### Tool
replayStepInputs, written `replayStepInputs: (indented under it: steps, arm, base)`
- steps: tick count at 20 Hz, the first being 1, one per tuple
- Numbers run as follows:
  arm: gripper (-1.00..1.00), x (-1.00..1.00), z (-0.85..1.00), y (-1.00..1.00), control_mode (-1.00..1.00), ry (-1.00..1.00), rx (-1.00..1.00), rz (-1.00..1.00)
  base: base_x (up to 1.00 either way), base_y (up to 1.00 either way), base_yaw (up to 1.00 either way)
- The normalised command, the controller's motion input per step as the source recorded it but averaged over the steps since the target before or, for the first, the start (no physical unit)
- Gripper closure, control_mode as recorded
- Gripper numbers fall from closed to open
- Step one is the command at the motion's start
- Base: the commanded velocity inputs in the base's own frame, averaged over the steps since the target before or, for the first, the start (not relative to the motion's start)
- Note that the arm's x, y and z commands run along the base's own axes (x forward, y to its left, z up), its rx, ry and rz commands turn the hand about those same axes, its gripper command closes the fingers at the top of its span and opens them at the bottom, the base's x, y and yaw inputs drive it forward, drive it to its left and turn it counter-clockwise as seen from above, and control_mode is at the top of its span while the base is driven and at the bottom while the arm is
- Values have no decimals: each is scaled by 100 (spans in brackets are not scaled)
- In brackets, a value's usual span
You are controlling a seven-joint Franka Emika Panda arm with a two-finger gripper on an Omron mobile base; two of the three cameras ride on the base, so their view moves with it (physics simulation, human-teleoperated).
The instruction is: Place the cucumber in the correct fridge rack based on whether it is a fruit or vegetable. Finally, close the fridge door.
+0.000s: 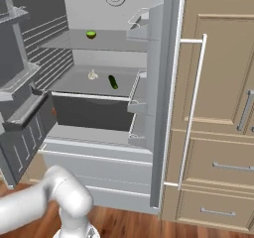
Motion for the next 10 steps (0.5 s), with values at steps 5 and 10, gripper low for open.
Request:
replayStepInputs:
  steps: [5, 10]
  arm:
    - [-100, 0, 0, -100, -100, -2, 4, -5]
    - [-100, 10, 1, -100, -100, -2, 8, -1]
  base:
    - [0, 0, 0]
    - [0, 0, 0]
